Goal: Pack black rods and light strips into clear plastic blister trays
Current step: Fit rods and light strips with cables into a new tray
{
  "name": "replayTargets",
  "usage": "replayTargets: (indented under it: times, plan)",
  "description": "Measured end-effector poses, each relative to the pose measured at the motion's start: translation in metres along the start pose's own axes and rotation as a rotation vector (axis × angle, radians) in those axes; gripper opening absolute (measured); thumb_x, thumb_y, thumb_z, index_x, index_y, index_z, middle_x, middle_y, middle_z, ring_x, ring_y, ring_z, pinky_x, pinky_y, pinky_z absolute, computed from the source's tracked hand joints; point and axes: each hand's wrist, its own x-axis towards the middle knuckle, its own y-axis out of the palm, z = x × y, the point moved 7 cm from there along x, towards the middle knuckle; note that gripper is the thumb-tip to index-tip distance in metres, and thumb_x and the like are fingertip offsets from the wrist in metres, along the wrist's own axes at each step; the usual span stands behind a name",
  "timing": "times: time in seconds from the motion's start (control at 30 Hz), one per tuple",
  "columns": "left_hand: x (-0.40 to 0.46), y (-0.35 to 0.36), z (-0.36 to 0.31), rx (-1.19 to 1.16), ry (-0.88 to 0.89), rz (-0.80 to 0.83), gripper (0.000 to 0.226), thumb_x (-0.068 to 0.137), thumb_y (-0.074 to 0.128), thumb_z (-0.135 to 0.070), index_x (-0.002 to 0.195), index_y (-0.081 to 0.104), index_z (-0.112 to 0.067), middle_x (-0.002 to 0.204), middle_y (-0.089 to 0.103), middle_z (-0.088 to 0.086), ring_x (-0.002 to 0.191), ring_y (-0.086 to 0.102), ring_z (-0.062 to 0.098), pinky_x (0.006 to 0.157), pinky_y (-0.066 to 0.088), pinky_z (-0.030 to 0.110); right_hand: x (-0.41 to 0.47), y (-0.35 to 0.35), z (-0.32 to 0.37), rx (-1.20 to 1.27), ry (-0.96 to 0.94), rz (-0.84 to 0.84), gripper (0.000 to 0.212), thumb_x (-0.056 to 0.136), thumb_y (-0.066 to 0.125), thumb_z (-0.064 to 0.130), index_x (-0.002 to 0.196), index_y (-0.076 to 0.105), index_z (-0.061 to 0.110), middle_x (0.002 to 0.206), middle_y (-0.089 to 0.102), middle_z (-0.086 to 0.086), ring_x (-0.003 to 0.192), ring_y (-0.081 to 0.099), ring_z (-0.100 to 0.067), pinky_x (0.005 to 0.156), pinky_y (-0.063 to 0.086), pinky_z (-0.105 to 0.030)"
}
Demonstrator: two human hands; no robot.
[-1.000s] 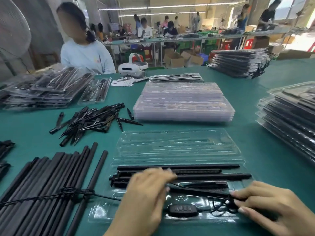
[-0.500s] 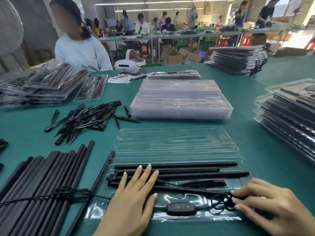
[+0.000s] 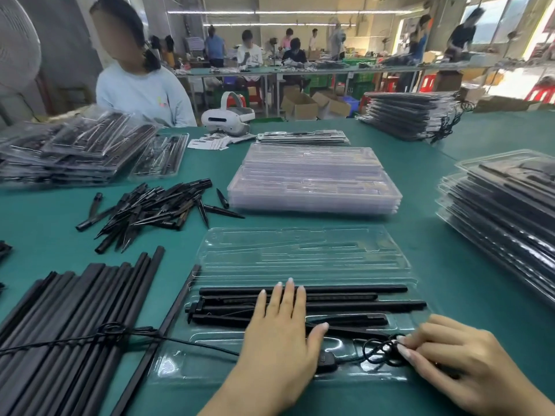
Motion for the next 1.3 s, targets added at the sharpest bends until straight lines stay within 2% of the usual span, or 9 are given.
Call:
replayTargets:
  times: [0.17, 0.27, 0.37, 0.6, 1.0, 1.07, 1.17, 1.23, 1.3]
  plan:
    - [-0.001, 0.009, -0.011, -0.118, 0.047, -0.005, 0.083, 0.064, -0.002, -0.085, 0.134, -0.03, -0.053, 0.148, -0.04, 0.008, 0.131, -0.044, 0.024, 0.108, -0.03, 0.048, -0.001, -0.003, -0.001, 0.048, 0.018, -0.026, 0.024, 0.086, 0.062, 0.027, 0.063, 0.067, 0.023, 0.081, 0.063, 0.019, 0.07, 0.059, -0.001, 0.057, 0.045, -0.015]
    - [-0.001, 0.011, -0.029, -0.134, 0.167, -0.006, 0.068, 0.064, 0.016, -0.091, 0.118, -0.022, -0.078, 0.145, -0.044, 0.004, 0.128, -0.049, 0.027, 0.092, -0.037, 0.062, 0.002, 0.0, 0.001, 0.007, -0.007, -0.012, 0.027, 0.088, 0.06, 0.03, 0.062, 0.065, 0.023, 0.081, 0.061, 0.019, 0.068, 0.056, -0.001, 0.054, 0.043, -0.016]
    - [0.002, 0.013, -0.046, -0.11, 0.264, -0.001, 0.057, 0.072, 0.015, -0.086, 0.119, -0.017, -0.079, 0.147, -0.04, -0.008, 0.13, -0.047, 0.026, 0.078, -0.037, 0.071, 0.005, -0.001, 0.0, -0.022, -0.003, 0.013, 0.033, 0.092, 0.056, 0.035, 0.061, 0.063, 0.024, 0.082, 0.06, 0.02, 0.069, 0.052, 0.004, 0.052, 0.042, -0.016]
    - [0.006, 0.015, -0.047, -0.148, 0.238, -0.025, 0.044, 0.073, -0.014, -0.075, 0.116, -0.011, -0.083, 0.147, -0.036, -0.016, 0.131, -0.044, 0.025, 0.079, -0.037, 0.07, -0.002, -0.003, 0.0, -0.038, 0.028, 0.08, 0.032, 0.094, 0.052, 0.042, 0.073, 0.072, 0.029, 0.102, 0.061, 0.013, 0.088, 0.059, 0.0, 0.071, 0.048, -0.012]
    - [0.007, 0.013, -0.045, -0.187, 0.167, -0.131, 0.046, 0.077, 0.011, -0.07, 0.119, -0.002, -0.082, 0.146, -0.032, -0.019, 0.128, -0.046, 0.023, 0.08, -0.038, 0.069, 0.007, 0.002, -0.011, 0.094, 0.09, 0.186, 0.041, 0.095, 0.049, 0.05, 0.067, 0.071, 0.03, 0.123, 0.052, 0.017, 0.114, 0.05, -0.009, 0.091, 0.039, -0.018]
    - [0.005, 0.006, -0.048, -0.156, 0.175, -0.156, 0.043, 0.08, 0.014, -0.064, 0.115, -0.001, -0.085, 0.156, -0.016, -0.009, 0.137, -0.03, 0.032, 0.084, -0.032, 0.072, 0.01, 0.002, -0.016, 0.17, 0.125, 0.202, 0.038, 0.093, 0.051, 0.051, 0.07, 0.074, 0.032, 0.126, 0.052, 0.018, 0.118, 0.048, -0.01, 0.094, 0.038, -0.02]
    - [0.001, -0.004, -0.054, 0.005, 0.157, -0.099, 0.044, 0.081, 0.022, -0.053, 0.114, 0.03, -0.081, 0.146, 0.045, 0.005, 0.135, 0.036, 0.038, 0.098, 0.002, 0.067, 0.01, 0.0, -0.02, 0.191, 0.133, 0.268, 0.034, 0.092, 0.05, 0.057, 0.075, 0.074, 0.04, 0.133, 0.048, 0.02, 0.124, 0.043, -0.009, 0.1, 0.034, -0.023]
    - [-0.002, -0.006, -0.061, 0.035, 0.264, -0.181, 0.048, 0.084, 0.013, -0.05, 0.122, 0.021, -0.079, 0.156, 0.024, 0.01, 0.141, 0.011, 0.045, 0.095, -0.013, 0.07, 0.006, 0.0, -0.02, 0.146, 0.13, 0.322, 0.027, 0.093, 0.046, 0.059, 0.081, 0.069, 0.053, 0.137, 0.044, 0.021, 0.127, 0.04, -0.008, 0.1, 0.03, -0.023]
    - [-0.006, -0.006, -0.056, 0.118, 0.286, -0.197, 0.045, 0.09, 0.015, -0.05, 0.129, 0.022, -0.073, 0.151, 0.037, 0.009, 0.139, 0.027, 0.04, 0.098, -0.004, 0.066, -0.001, 0.0, -0.021, 0.099, 0.137, 0.363, 0.022, 0.093, 0.044, 0.061, 0.085, 0.065, 0.06, 0.141, 0.04, 0.022, 0.13, 0.035, -0.008, 0.1, 0.025, -0.02]
